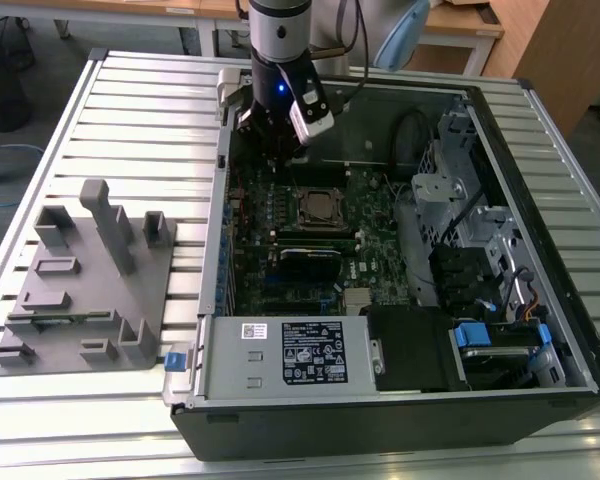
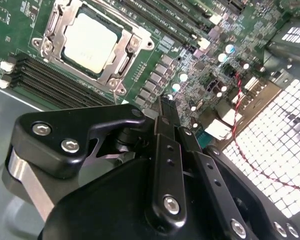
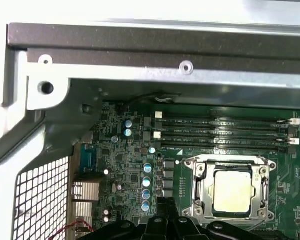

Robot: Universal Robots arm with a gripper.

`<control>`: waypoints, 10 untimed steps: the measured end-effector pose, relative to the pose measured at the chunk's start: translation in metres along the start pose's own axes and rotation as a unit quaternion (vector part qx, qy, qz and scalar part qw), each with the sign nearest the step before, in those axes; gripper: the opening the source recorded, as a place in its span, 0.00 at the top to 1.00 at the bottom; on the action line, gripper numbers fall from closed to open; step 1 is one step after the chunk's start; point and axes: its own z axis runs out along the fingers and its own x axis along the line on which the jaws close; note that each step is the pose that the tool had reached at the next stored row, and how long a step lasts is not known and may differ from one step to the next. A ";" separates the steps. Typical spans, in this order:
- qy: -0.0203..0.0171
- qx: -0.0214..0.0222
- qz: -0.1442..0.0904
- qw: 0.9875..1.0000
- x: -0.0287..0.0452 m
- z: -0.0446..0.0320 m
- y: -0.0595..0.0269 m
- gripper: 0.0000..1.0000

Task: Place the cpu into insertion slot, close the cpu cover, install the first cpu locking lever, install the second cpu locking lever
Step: 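Install the first cpu locking lever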

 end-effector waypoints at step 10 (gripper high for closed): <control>-0.005 -0.007 0.000 1.000 0.0005 0.0006 0.0086 0.89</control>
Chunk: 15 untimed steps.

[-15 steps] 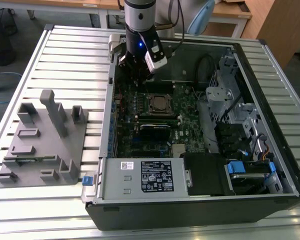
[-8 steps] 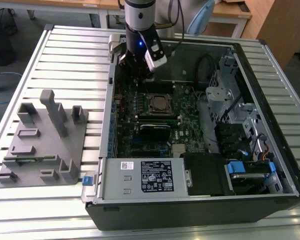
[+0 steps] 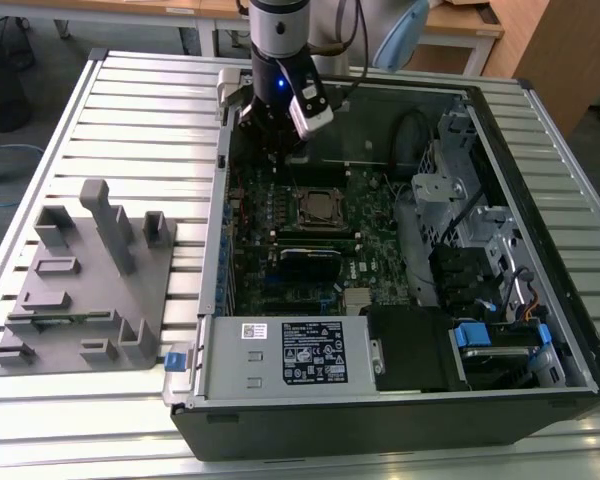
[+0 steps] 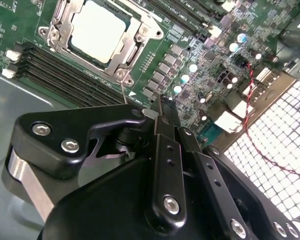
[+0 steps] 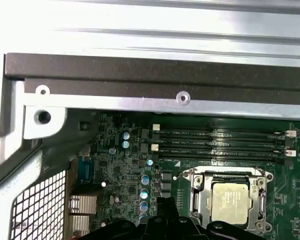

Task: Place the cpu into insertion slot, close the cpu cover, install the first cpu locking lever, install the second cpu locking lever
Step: 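Install the first cpu locking lever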

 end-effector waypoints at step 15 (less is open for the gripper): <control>-0.003 0.000 0.000 1.000 0.0033 0.0013 0.0069 0.89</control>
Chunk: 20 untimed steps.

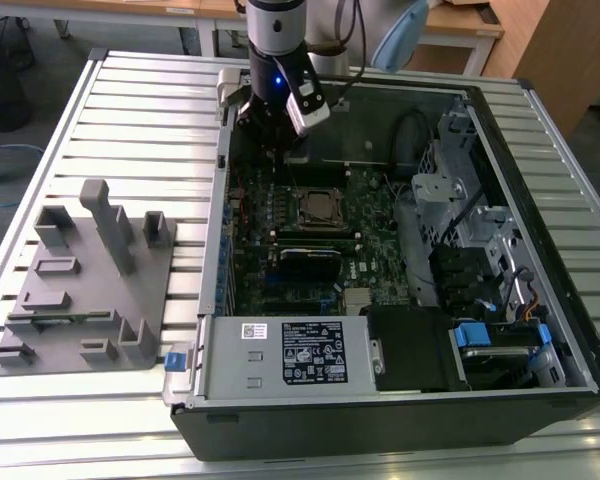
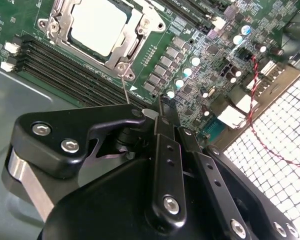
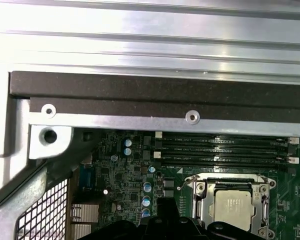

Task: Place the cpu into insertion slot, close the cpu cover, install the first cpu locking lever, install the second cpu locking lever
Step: 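Install the first cpu locking lever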

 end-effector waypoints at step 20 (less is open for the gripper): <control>-0.004 -0.008 0.000 1.000 0.0041 0.0043 0.0154 0.89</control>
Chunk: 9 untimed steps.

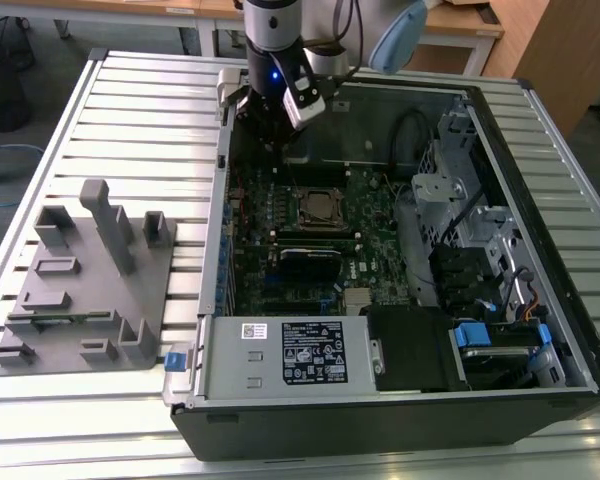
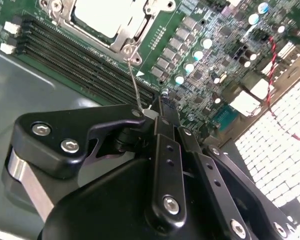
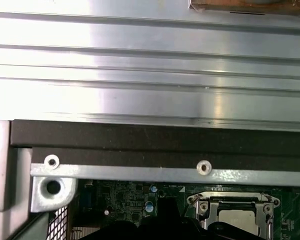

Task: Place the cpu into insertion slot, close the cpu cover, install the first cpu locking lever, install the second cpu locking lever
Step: 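Install the first cpu locking lever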

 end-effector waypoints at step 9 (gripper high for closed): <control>0.000 -0.001 0.000 1.000 -0.0054 0.0005 0.0016 0.89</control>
